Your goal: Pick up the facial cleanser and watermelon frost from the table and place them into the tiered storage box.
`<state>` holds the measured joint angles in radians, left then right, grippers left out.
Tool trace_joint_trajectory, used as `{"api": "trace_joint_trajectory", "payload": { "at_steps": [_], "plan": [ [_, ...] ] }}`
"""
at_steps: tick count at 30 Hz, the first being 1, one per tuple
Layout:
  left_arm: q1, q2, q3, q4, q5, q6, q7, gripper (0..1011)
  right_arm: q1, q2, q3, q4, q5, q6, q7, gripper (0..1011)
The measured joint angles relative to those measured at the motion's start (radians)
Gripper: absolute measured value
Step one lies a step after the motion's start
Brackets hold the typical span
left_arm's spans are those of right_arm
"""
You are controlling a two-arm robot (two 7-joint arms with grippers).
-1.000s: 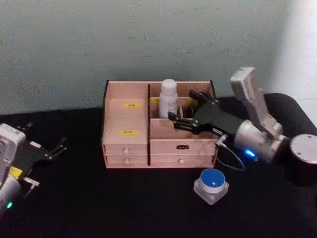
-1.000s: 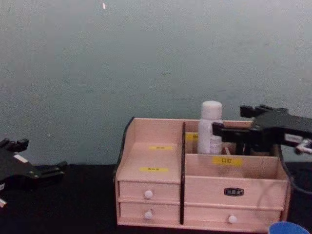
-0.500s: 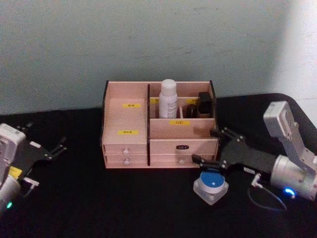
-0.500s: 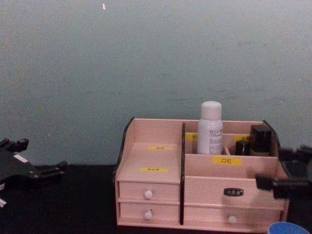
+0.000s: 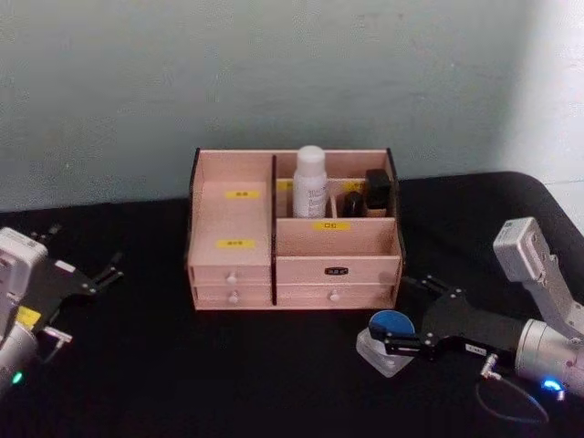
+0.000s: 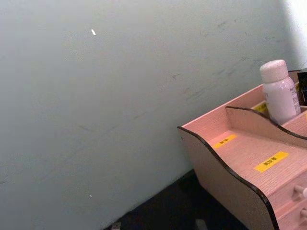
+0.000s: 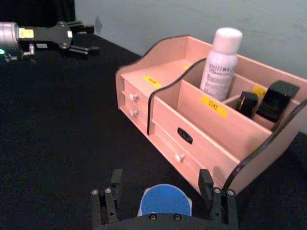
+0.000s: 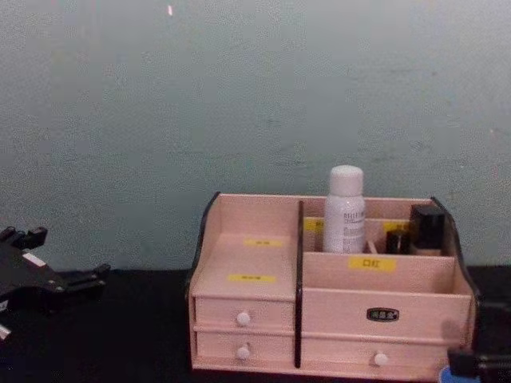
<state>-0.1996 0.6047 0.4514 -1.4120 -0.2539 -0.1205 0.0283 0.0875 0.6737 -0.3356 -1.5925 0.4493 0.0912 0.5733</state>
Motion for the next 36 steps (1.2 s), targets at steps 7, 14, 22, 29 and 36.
{"api": "trace_joint_trajectory", "payload": {
  "at_steps": [7, 14, 22, 29, 36],
  "plan": [
    [0.0, 0.0, 0.0, 0.0, 0.0, 0.0, 0.0, 1001, 0.001, 0.006, -0.014, 0.015, 0.002, 0.021, -0.012, 1000],
    [0.0, 0.0, 0.0, 0.0, 0.0, 0.0, 0.0, 1001, 0.015, 0.005, -0.034, 0.042, 0.002, 0.041, -0.013, 1000],
    [0.0, 0.0, 0.0, 0.0, 0.0, 0.0, 0.0, 1001, 0.029, -0.001, -0.049, 0.068, 0.002, 0.054, -0.015, 1000],
    [0.0, 0.0, 0.0, 0.0, 0.0, 0.0, 0.0, 1001, 0.036, -0.004, -0.057, 0.082, 0.002, 0.062, -0.014, 1000],
    [0.0, 0.0, 0.0, 0.0, 0.0, 0.0, 0.0, 1001, 0.042, -0.008, -0.062, 0.092, 0.009, 0.067, -0.015, 1000]
  ]
}}
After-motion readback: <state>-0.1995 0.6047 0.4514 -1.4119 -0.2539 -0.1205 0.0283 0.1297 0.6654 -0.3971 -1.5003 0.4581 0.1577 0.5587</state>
